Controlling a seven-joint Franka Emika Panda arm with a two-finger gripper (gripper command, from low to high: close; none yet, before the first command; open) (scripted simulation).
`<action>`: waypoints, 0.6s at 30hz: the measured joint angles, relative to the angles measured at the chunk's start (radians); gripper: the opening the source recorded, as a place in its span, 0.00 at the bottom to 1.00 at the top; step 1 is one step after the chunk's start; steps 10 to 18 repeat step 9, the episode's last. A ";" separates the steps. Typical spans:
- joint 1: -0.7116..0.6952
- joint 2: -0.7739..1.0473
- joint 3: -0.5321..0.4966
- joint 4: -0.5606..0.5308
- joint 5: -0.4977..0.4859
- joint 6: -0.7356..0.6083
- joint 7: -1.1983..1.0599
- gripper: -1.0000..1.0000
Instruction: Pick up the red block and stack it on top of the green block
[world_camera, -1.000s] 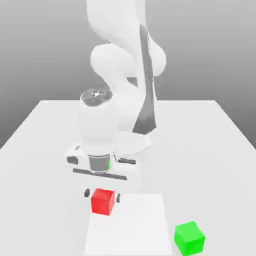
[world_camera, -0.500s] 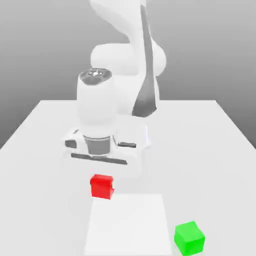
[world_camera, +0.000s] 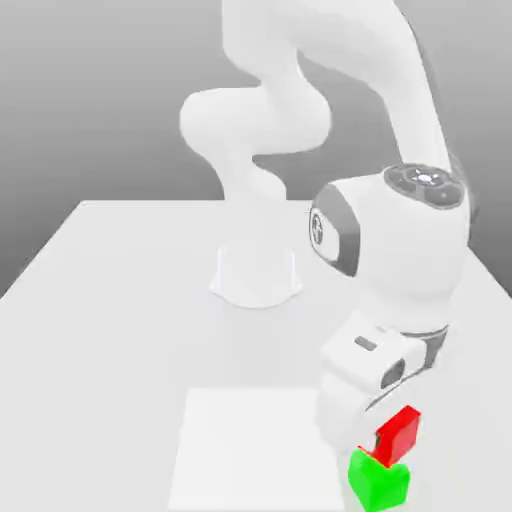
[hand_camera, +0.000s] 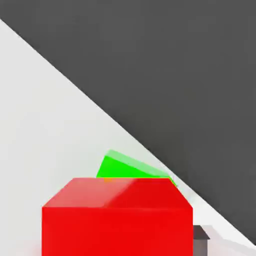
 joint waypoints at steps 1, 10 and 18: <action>0.000 0.000 0.000 0.000 0.000 0.000 0.000 1.00; -0.009 -0.091 0.017 -0.004 0.039 -0.085 -0.029 1.00; -0.009 -0.091 0.017 -0.004 0.039 -0.085 -0.029 1.00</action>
